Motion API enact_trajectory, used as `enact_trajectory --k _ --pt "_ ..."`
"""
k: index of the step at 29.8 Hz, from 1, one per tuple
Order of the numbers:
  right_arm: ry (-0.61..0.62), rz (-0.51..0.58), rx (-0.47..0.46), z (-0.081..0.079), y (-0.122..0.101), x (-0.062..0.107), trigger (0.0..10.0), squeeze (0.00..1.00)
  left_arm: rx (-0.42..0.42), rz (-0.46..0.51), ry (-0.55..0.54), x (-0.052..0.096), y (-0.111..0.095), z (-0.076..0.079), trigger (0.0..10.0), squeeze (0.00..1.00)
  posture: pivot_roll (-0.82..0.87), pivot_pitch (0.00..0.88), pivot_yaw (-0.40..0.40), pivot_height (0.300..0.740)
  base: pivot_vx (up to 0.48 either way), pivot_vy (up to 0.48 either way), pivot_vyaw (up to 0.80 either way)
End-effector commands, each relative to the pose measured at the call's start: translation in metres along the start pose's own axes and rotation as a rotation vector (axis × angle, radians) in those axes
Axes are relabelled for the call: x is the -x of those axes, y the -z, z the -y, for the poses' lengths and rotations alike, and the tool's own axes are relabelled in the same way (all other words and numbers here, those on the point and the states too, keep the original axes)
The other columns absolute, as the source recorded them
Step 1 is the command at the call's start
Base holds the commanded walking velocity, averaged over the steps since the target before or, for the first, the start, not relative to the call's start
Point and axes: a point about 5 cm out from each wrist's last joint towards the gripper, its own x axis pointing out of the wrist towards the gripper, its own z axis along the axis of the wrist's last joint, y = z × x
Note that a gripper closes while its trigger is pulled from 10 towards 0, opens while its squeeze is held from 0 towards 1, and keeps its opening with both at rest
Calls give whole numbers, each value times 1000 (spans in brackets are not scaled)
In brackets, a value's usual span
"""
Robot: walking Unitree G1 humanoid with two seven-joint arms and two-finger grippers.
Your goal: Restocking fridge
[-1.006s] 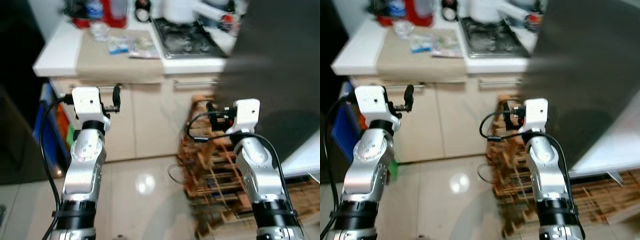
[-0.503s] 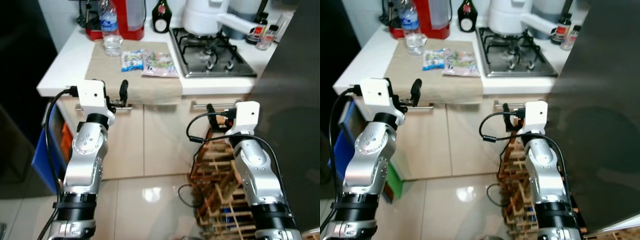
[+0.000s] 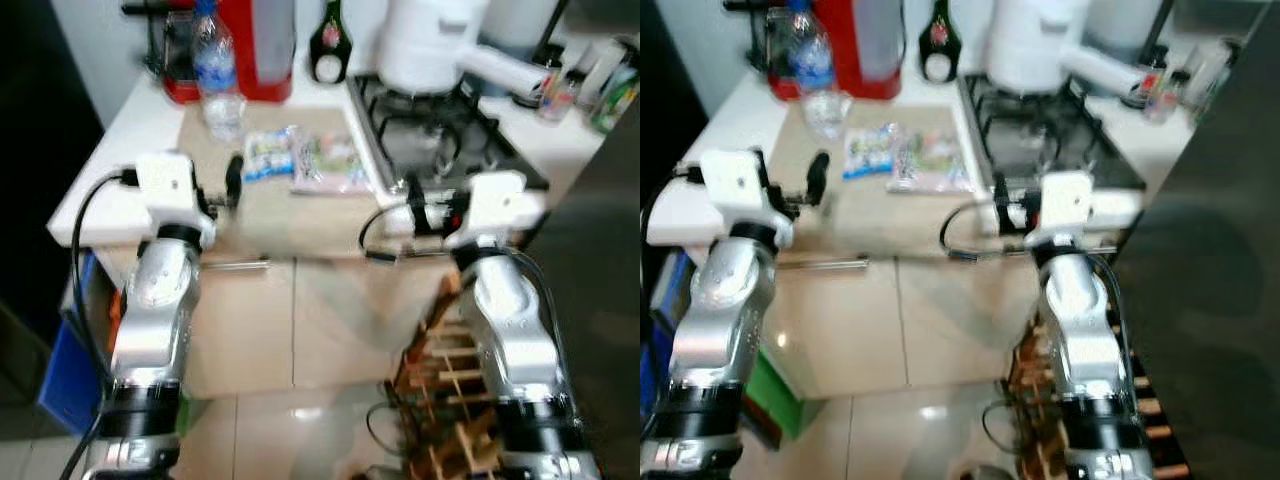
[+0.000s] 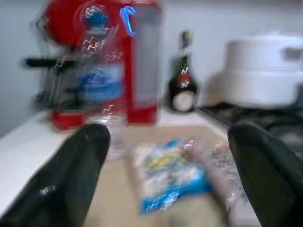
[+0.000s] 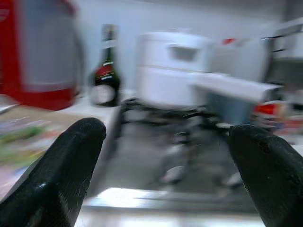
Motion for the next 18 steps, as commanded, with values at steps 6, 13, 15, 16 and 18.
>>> enact_trajectory --k 6,13,15,16,18 --pt "2 87 -7 -5 -26 -7 10000 882 105 28 114 -25 -24 8 10000 0 -102 0 4 740 0 0 0" --pt "24 16 -12 -5 -10 6 10000 878 287 -119 287 -59 -3 25 10000 0 -150 19 35 740 0 0 0" --pt "20 8 -8 -5 -9 9 10000 878 316 -126 291 -61 -2 25 10000 0 -171 27 41 740 0 0 0" --pt "27 -2 1 -2 -8 13 10000 878 360 -136 305 -68 -3 28 10000 0 -187 38 46 740 0 0 0" --pt "44 -13 14 3 -8 19 10000 882 408 -149 311 -77 -5 31 10000 0 -209 51 54 740 0 0 0"
